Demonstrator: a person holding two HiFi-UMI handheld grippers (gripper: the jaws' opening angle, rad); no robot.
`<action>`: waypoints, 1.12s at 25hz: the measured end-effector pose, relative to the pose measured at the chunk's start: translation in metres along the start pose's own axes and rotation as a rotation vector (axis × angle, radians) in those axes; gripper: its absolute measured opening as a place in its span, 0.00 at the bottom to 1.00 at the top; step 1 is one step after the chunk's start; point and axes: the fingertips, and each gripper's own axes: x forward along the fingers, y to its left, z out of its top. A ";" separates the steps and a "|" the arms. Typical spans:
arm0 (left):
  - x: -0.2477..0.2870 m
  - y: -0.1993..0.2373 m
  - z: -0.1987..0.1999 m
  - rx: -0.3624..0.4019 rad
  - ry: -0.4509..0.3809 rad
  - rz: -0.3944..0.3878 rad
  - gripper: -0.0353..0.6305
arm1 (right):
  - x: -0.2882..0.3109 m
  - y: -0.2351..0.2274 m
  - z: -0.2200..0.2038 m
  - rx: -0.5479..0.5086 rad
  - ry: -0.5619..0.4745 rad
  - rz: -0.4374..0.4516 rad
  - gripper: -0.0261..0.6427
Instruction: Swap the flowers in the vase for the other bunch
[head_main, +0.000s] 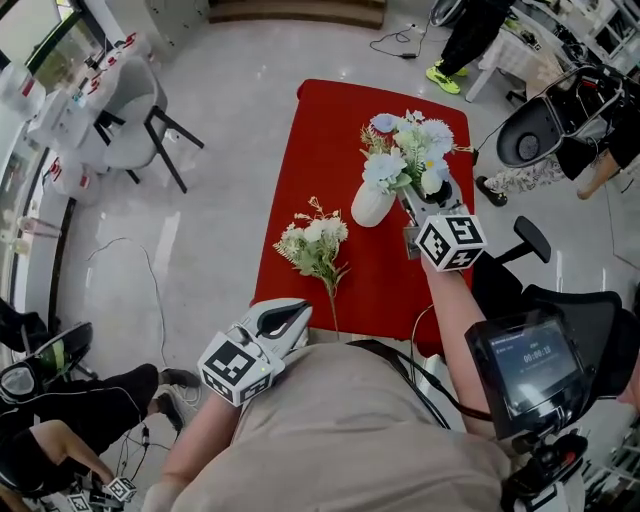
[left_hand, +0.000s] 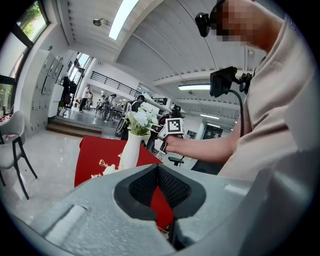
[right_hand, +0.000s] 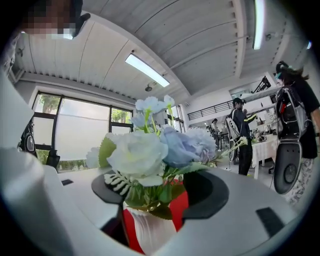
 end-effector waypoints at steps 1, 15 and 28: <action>0.000 0.000 0.000 0.001 0.000 -0.004 0.06 | -0.001 0.000 0.000 0.005 -0.001 -0.001 0.50; -0.013 -0.003 -0.004 0.012 0.004 -0.051 0.06 | -0.018 0.007 0.003 0.031 -0.011 -0.035 0.52; -0.023 -0.006 -0.005 0.022 0.010 -0.102 0.06 | -0.034 0.013 0.004 0.034 -0.014 -0.082 0.51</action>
